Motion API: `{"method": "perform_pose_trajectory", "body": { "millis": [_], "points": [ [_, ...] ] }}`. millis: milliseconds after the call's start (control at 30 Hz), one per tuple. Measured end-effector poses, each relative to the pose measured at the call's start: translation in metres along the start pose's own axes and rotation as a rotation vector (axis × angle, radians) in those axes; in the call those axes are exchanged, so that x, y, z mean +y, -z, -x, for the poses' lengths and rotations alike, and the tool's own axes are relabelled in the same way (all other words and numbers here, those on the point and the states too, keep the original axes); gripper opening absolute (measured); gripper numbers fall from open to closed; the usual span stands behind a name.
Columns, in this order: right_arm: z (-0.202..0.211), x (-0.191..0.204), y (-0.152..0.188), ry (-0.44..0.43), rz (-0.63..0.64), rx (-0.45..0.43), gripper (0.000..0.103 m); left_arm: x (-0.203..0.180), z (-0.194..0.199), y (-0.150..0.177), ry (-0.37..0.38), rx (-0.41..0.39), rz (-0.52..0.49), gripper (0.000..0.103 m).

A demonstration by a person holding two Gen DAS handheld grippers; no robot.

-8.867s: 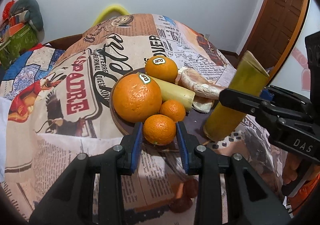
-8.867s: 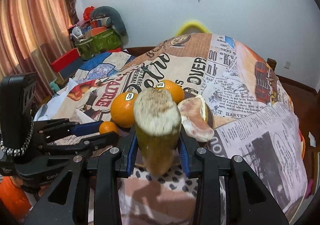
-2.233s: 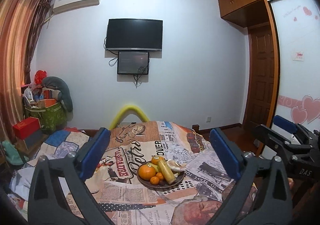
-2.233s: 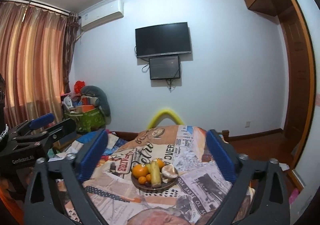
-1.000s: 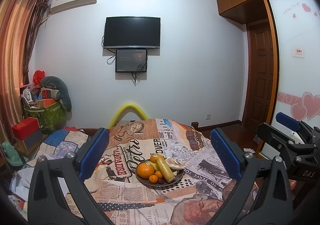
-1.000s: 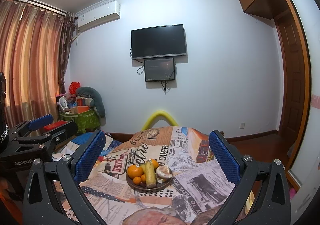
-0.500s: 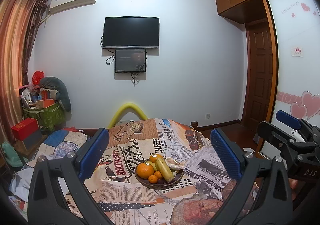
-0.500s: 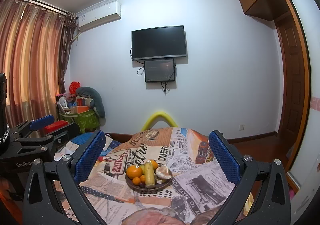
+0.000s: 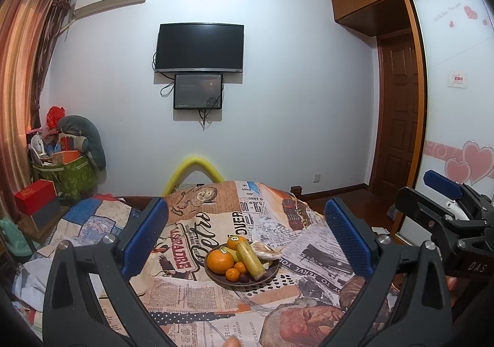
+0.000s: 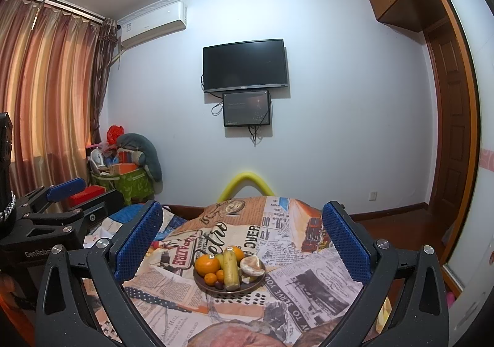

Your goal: Organize fruits

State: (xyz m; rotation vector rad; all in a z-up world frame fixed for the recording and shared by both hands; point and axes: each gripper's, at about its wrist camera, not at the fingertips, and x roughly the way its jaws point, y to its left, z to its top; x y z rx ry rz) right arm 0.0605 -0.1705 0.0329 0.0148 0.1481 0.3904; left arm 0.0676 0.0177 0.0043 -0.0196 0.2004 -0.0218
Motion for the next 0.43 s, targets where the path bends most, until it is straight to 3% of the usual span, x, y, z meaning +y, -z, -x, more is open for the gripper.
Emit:
{"method": "perform_pose_trajectory", "body": {
  "millis": [433],
  "points": [
    [-0.002, -0.0004, 0.0007, 0.004, -0.002, 0.008, 0.103, -0.0003, -0.0027, 0.0031, 0.009, 0.01, -0.01, 0.103]
  ]
}}
